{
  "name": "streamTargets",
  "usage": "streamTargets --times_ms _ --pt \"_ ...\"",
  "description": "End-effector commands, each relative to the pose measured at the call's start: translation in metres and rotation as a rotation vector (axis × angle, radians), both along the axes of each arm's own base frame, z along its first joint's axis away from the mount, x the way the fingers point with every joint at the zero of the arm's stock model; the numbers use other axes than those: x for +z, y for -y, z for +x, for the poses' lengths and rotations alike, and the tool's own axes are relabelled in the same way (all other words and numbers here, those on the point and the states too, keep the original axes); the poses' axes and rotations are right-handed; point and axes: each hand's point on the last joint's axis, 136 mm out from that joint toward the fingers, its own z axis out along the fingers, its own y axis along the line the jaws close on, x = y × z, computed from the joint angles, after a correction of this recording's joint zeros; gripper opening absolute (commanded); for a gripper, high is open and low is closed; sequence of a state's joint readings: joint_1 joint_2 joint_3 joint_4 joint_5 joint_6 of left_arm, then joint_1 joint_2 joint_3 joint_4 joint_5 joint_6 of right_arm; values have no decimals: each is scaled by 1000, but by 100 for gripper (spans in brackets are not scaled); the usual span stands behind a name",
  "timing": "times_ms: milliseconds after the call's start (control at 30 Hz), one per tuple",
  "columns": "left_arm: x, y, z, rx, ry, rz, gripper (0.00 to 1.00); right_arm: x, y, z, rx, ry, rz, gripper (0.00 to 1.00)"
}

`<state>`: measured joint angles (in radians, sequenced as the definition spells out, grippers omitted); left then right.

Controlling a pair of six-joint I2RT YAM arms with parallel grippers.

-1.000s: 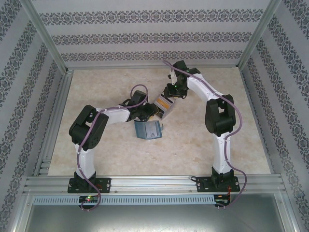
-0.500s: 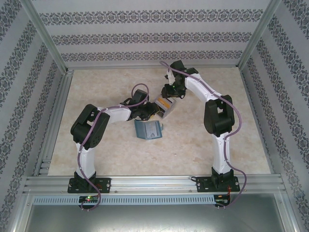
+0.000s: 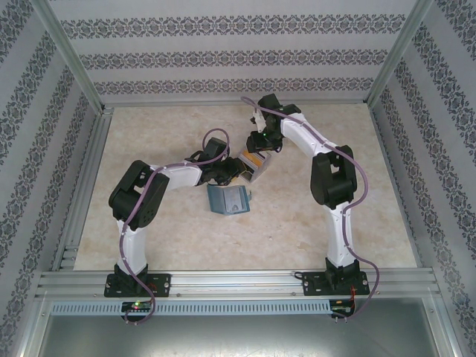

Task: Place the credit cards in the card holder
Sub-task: Pick up the credit card from the storage box.

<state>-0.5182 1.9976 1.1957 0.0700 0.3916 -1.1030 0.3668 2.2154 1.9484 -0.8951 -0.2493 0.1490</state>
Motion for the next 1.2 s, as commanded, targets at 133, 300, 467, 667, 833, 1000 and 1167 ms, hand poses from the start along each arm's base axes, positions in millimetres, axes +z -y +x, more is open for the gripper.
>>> streamTargets --times_ms 133,300,467,667,833,1000,1167 --pt "-5 7 -4 -41 -1 18 39 13 -17 -17 55 -14 21 49" --pt "-5 6 -3 -40 0 19 39 27 -16 -17 48 20 31 49" --pt "-5 6 -4 -41 -3 21 39 29 -17 -18 49 20 38 48" --pt "-4 7 -3 -41 2 20 39 26 -15 -17 42 16 37 47" --pt "-4 7 -3 -42 0 22 40 26 -11 -16 33 13 38 43" --pt "-5 6 -3 -40 -2 25 39 28 -7 -15 24 17 39 39" --pt "-6 6 -2 -41 -3 25 40 31 -8 -14 20 23 49 37"
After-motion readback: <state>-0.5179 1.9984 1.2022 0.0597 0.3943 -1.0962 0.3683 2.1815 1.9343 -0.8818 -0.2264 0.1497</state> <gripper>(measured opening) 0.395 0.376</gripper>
